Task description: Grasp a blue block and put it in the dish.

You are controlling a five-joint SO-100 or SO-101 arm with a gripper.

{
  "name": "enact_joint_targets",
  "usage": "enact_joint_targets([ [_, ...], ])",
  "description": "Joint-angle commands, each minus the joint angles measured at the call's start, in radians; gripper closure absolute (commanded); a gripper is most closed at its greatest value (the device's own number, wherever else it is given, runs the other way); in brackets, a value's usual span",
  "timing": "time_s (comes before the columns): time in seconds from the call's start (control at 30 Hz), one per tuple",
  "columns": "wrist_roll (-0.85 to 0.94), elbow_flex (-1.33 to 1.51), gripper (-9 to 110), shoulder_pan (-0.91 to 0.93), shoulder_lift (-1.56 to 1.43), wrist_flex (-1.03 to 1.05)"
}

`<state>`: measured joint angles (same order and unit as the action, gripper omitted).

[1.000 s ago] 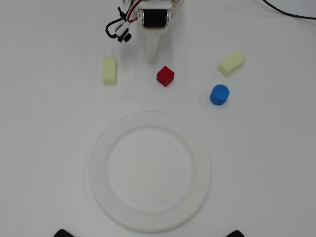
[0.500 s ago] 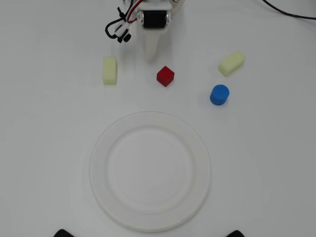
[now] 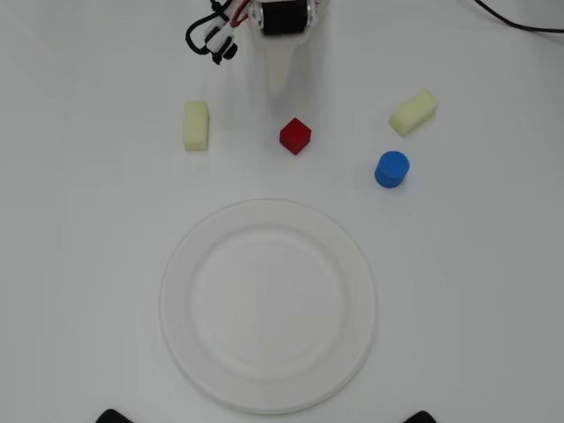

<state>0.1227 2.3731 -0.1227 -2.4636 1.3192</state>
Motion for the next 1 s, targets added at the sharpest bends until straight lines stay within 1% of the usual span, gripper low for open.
enact_joint_targets([
  [0.0,0.003,-0.149,84,-0.06,0.14,0.003],
  [0.1,-0.015,-0.258,74,-0.141,0.268,0.015],
  [0.23,-0.058,-0.362,70,-0.267,0.387,0.017],
  [0.43,-0.118,-0.497,69,-0.42,0.581,0.014],
  [0.63,-0.135,-0.575,70,-0.532,0.736,0.011],
  [0.97,-0.124,-0.756,72,-0.572,0.989,0.005],
])
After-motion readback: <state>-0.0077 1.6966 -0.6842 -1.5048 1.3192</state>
